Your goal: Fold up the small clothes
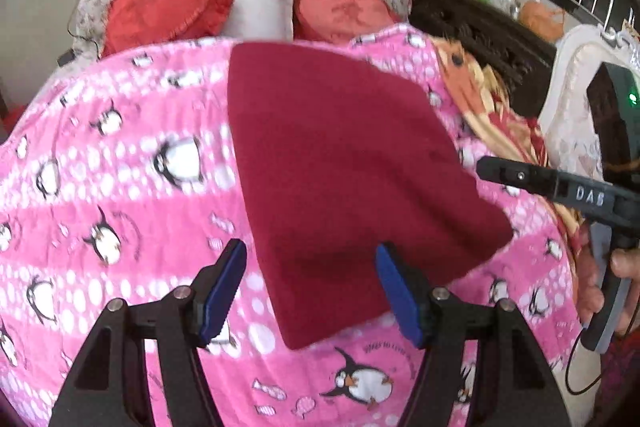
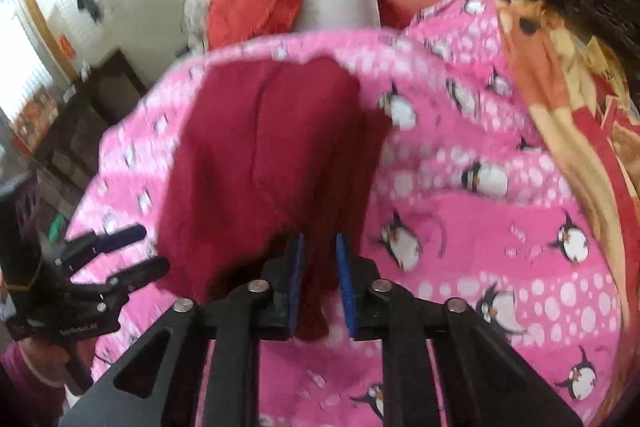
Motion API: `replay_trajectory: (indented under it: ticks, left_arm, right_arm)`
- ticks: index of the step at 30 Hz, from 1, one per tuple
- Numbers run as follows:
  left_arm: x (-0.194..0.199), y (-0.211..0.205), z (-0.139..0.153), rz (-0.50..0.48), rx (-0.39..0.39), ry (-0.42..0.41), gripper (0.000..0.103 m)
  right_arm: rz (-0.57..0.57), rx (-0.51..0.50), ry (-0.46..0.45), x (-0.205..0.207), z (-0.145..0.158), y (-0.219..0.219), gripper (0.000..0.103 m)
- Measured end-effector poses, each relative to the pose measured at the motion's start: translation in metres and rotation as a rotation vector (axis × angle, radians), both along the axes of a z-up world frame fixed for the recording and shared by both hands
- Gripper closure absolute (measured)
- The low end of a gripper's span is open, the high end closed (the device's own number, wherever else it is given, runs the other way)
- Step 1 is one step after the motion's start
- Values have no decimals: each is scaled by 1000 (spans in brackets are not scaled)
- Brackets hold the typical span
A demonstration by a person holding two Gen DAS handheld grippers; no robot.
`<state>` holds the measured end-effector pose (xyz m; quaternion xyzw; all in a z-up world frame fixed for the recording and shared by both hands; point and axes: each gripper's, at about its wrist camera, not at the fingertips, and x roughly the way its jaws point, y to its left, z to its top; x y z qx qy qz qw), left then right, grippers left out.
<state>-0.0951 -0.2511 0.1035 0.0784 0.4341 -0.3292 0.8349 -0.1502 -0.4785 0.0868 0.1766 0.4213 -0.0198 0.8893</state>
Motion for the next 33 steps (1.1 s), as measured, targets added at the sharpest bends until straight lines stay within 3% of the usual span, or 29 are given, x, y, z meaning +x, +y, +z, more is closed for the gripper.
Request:
replay_trajectory:
  ticks: [3, 7, 9, 15, 18, 24, 28, 30, 33]
  left_arm:
    - [5, -7, -2, 3, -4, 17, 32]
    - [6, -19, -19, -7, 29, 36, 32]
    - [4, -20, -24, -7, 41, 32, 31]
    - [10, -26, -40, -16, 46, 69, 23]
    - [11, -25, -42, 1, 49, 72, 23]
    - [11, -22, -43, 10, 55, 69, 23]
    - [8, -23, -42, 12, 61, 62, 23]
    - [7, -22, -42, 13, 64, 61, 23]
    - [5, -23, -42, 6, 73, 61, 23]
  right_arm:
    - [-50, 64, -31, 15, 9, -12, 75]
    - [-81, 149, 13, 56, -6, -21, 76]
    - [-55, 172, 40, 69, -16, -18, 103]
    - [-68, -74, 40, 75, -17, -18, 103]
    - [-82, -46, 62, 81, -32, -25, 103]
    - [-83, -36, 10, 51, 2, -16, 103]
    - [33, -33, -71, 22, 27, 16, 103]
    - [63, -39, -63, 17, 22, 26, 103]
    - [53, -91, 37, 18, -15, 32, 103]
